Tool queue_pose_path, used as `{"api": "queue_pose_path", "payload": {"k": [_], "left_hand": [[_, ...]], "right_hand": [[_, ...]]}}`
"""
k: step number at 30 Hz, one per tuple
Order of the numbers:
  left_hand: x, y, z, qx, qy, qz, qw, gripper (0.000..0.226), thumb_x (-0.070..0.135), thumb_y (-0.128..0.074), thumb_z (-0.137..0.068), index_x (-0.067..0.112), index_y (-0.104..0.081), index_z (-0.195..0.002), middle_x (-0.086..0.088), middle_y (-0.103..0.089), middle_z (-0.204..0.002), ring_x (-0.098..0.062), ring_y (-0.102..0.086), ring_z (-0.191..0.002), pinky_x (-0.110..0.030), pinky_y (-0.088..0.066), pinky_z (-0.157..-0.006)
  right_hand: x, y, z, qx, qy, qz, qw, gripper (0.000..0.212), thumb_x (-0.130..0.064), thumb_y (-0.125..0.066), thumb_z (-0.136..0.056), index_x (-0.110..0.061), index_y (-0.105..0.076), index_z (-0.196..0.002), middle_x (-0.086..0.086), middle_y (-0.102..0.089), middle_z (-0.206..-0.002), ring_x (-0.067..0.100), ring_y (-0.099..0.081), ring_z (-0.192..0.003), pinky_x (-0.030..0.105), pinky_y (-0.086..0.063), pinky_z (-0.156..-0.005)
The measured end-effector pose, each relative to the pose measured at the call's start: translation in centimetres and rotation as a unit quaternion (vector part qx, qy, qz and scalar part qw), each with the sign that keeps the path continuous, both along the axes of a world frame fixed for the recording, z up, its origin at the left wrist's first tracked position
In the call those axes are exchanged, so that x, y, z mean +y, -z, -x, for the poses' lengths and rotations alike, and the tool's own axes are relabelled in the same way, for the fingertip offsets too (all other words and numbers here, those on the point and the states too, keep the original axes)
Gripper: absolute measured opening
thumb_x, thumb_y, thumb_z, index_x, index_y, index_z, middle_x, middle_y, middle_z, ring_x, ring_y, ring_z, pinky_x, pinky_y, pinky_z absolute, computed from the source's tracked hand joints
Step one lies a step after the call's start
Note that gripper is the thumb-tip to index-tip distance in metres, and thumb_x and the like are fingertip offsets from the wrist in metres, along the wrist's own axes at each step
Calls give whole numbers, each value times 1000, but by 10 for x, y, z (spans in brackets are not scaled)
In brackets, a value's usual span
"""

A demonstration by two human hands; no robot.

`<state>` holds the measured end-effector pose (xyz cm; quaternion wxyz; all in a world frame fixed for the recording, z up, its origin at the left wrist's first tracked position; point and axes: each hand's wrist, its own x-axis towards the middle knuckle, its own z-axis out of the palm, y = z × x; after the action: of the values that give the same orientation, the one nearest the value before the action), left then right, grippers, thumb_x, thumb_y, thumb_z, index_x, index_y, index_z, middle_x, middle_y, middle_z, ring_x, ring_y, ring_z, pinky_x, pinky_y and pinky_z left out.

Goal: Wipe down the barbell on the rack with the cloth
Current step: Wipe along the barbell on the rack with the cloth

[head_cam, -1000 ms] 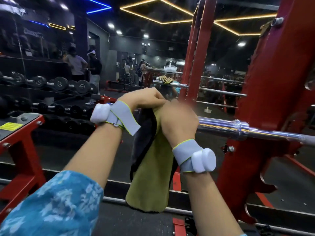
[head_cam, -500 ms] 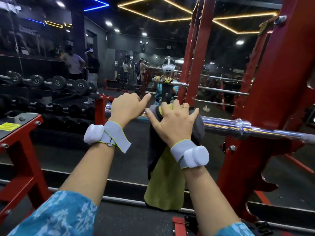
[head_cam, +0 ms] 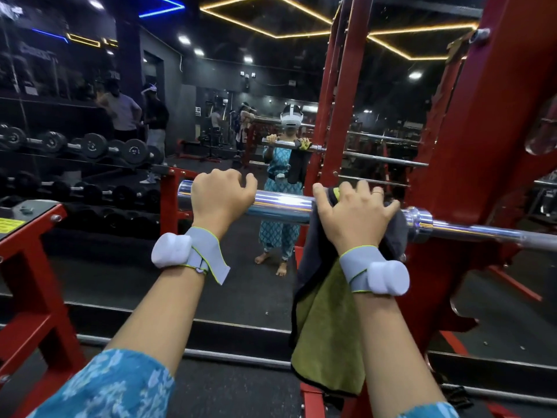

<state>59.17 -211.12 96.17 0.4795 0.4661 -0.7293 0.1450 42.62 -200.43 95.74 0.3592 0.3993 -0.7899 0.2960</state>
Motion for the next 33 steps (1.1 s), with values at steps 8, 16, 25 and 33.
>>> {"api": "queue_pose_path", "payload": {"k": [8, 16, 25, 33], "left_hand": [[-7, 12, 1, 48, 9, 114, 992, 42, 30, -41, -79, 9, -49, -43, -11, -45, -36, -29, -42, -34, -24, -26, -51], [-7, 14, -1, 32, 18, 127, 991, 41, 27, -40, -81, 8, -52, -47, -11, -49, -41, -30, -45, -37, -27, -33, -50], [38, 19, 58, -44, 86, 201, 975, 31, 30, -51, -86, 10, -58, -63, -8, -57, -59, -28, -53, -58, -37, -36, -67], [47, 11, 83, -100, 54, 89, 990, 50, 36, -38, -92, 9, -57, -55, -11, -57, -53, -30, -53, -51, -30, -36, -55]], "right_hand": [[-10, 1, -11, 55, -71, 5, 996, 55, -58, -32, -77, -15, -66, -75, 7, -60, -81, 33, -56, -83, 47, -36, -82], [11, -3, 39, -16, 17, 27, 999, 66, -58, -24, -73, -12, -68, -88, 11, -63, -94, 34, -52, -97, 47, -31, -92], [0, 41, 19, 101, -37, 155, 982, 41, -49, -49, -85, -17, -68, -102, 11, -62, -107, 32, -52, -103, 53, -25, -100], [14, 20, 61, 65, 9, 140, 988, 41, -52, -47, -82, -15, -65, -79, 9, -61, -83, 33, -55, -87, 51, -35, -91]]}}
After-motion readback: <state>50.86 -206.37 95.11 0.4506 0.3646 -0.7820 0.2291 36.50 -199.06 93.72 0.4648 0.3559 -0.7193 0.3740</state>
